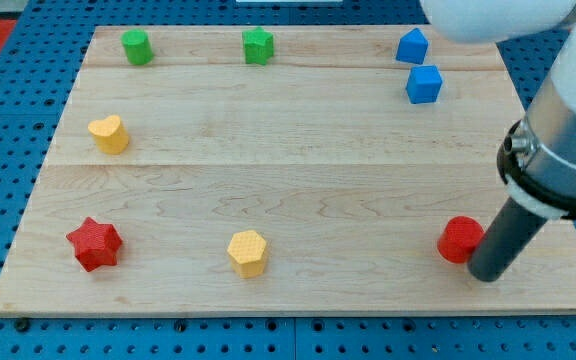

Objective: Slide the red circle to the bottom of the cube

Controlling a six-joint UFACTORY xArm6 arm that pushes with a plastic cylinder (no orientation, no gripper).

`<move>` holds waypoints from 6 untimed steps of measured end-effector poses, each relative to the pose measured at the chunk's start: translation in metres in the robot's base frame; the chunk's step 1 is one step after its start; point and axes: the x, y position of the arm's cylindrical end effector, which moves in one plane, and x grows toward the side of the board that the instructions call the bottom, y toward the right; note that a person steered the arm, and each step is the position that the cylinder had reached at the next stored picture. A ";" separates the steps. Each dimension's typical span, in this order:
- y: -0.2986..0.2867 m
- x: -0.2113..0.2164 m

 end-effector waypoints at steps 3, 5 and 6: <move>0.049 0.000; -0.014 -0.033; -0.026 -0.073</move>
